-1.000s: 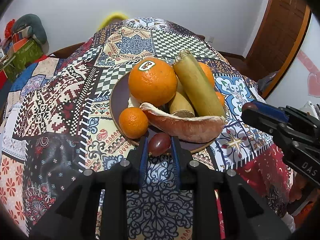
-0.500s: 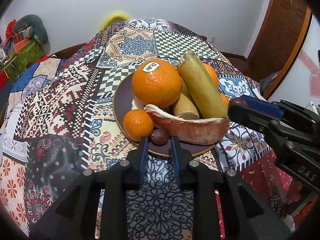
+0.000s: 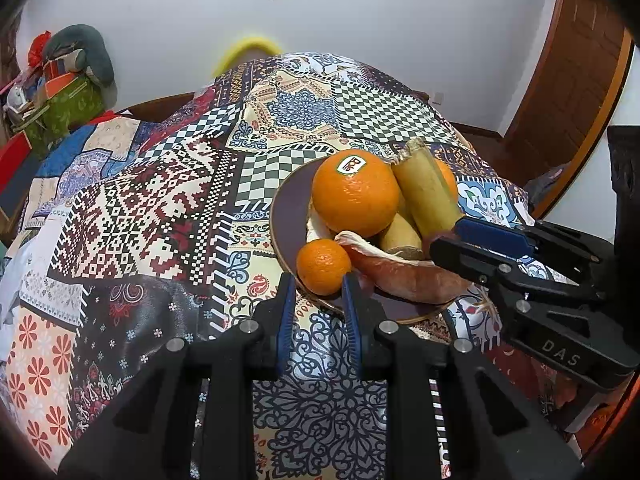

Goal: Organize fruits

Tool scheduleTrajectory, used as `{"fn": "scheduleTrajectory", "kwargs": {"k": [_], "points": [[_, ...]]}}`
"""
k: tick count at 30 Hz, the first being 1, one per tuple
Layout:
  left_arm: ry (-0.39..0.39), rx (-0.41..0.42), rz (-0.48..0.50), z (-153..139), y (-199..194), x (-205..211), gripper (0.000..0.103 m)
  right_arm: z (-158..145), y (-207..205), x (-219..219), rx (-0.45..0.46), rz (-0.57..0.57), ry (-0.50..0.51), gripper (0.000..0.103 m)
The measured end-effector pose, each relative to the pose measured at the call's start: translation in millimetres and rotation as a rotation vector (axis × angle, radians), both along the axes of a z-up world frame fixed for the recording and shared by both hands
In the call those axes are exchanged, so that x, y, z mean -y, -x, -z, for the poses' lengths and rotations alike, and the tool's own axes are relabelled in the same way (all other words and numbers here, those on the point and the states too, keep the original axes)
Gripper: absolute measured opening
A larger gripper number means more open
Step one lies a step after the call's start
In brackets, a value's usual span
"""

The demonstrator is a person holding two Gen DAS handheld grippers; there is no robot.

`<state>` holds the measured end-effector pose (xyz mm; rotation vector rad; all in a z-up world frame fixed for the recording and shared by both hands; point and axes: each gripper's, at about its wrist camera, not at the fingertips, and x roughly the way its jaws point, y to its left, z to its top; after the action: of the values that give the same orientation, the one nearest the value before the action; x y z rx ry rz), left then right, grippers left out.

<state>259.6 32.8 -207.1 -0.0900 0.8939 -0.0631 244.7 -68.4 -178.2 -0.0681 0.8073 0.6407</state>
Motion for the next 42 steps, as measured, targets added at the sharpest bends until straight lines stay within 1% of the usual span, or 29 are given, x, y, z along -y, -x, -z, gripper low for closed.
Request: {"fn": "scheduleTrajectory", "kwargs": {"k": [1,3,8,11,13,18,22,27,29,31,32,34,35,36,38,40,41,42], "points": [[0.002,0.002,-0.001,-1,1,0,0.023,0,1,-1,0.004,0.001,0.003,0.034],[0.005,0.005,-0.002,-2,3,0,0.023,-2,2,0,0.012,0.005,0.001,0.036],[0.008,0.038,-0.004,-17,13,2,0.023,-9,6,5,0.027,0.015,-0.010,0.036],[0.011,0.076,-0.003,-34,22,4,0.023,-23,14,14,0.050,0.031,-0.037,0.036],[0.013,0.105,-0.002,-46,30,6,0.023,-36,21,22,0.077,0.045,-0.056,0.036],[0.007,0.215,-0.001,-90,58,11,0.023,-75,45,41,0.158,0.079,-0.105,0.036],[0.010,0.326,-0.004,-132,91,18,0.023,-114,73,57,0.244,0.104,-0.157,0.036],[-0.005,0.438,-0.010,-173,128,24,0.024,-154,112,69,0.349,0.125,-0.205,0.036],[-0.016,0.490,-0.015,-189,146,27,0.029,-168,130,72,0.393,0.132,-0.222,0.036],[-0.021,0.541,-0.023,-203,164,30,0.039,-178,145,76,0.435,0.144,-0.231,0.036],[-0.031,0.565,-0.030,-208,173,31,0.041,-183,152,76,0.452,0.149,-0.238,0.036],[-0.047,0.600,-0.038,-216,186,33,0.047,-190,165,78,0.476,0.155,-0.257,0.036],[-0.049,0.620,-0.038,-222,194,34,0.048,-192,170,78,0.484,0.154,-0.262,0.036],[-0.047,0.628,-0.036,-224,198,34,0.052,-195,174,79,0.491,0.155,-0.263,0.036],[-0.045,0.651,-0.036,-230,209,36,0.056,-197,179,78,0.510,0.164,-0.257,0.041],[-0.052,0.671,-0.042,-235,218,37,0.062,-199,187,77,0.535,0.182,-0.250,0.054],[-0.052,0.679,-0.045,-236,221,37,0.064,-199,190,77,0.544,0.190,-0.249,0.056],[-0.051,0.683,-0.046,-236,222,36,0.069,-200,192,76,0.553,0.198,-0.249,0.059]]}}
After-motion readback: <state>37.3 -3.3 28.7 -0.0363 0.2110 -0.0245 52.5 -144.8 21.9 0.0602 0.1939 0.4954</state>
